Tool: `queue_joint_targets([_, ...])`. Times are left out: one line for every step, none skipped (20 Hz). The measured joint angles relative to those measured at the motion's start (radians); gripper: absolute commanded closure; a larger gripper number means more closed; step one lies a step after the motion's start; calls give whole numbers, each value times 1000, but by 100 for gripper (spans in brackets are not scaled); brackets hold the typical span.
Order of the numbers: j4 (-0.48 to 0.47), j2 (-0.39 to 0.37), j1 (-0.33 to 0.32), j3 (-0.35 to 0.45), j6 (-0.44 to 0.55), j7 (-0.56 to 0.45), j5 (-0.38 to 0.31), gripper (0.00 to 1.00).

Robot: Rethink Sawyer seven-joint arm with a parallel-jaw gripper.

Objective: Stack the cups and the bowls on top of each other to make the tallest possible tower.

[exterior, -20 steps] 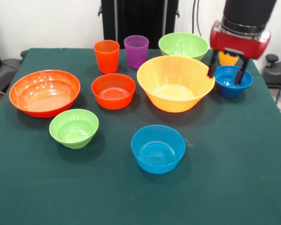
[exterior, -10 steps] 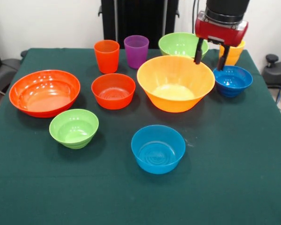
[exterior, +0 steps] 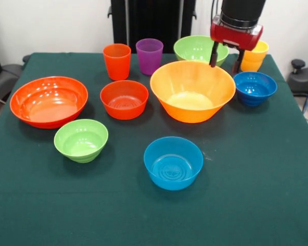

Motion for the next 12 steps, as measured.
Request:
queue_joint_targets([5, 0, 0, 2, -4, 0, 0, 0])
queue_joint_targets([9, 0, 0, 3, -8, 0, 0, 0])
queue_joint_targets([32, 0, -2, 14, -30, 0, 0, 0])
queue_joint_targets([39, 0, -2, 17, -36, 0, 0, 0])
queue_joint_targets([51, 0, -3, 23, -48, 0, 0, 0])
queue_joint_targets([64, 0, -3, 29, -59, 0, 0, 0])
queue_joint_targets([73, 0, -3, 33, -66, 0, 0, 0])
queue_joint_targets([79, 0, -3, 35, -69, 0, 0, 0])
queue_joint_targets([85, 0, -3, 38, -73, 0, 0, 0])
queue_joint_targets([96, -1, -3, 41, -77, 0, 1, 0])
queue_joint_targets([102, -2, -3, 43, -78, 0, 1, 0])
queue_joint_targets([112, -3, -2, 44, -78, 0, 1, 0])
